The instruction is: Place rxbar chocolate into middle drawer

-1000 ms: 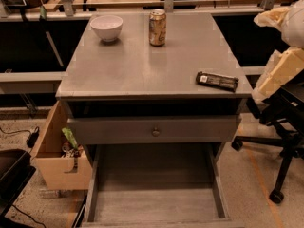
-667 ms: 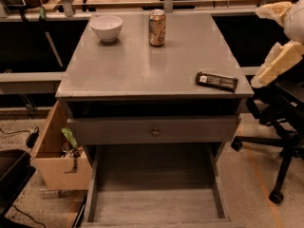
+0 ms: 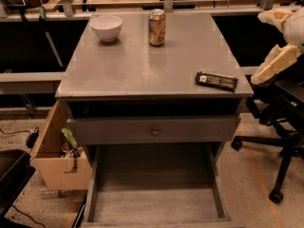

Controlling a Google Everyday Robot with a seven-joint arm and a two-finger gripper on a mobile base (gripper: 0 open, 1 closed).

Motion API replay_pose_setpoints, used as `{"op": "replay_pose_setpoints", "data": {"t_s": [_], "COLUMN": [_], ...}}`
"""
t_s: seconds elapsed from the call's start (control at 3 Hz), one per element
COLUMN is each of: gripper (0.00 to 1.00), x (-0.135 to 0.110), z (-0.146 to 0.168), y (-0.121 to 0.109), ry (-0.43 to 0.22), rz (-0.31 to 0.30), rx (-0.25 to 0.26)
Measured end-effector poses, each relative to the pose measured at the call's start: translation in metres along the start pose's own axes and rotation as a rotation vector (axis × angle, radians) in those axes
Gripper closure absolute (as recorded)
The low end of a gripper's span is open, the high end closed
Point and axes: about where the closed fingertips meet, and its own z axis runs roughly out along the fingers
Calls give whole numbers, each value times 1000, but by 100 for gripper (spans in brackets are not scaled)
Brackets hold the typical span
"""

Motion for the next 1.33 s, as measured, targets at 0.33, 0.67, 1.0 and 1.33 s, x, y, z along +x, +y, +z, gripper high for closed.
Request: {"op": "replay_pose_setpoints", "data": {"t_s": [0.33,0.67,1.0,1.33], "gripper": [0,0,0,0], "x": [15,29,43,59], "z": [8,22,37,41], "y": [-10,-25,-36,-38], "ry": [-54,-116,-117,-88], "rz": [21,40,66,90], "rx": [6,1,-6,19]}}
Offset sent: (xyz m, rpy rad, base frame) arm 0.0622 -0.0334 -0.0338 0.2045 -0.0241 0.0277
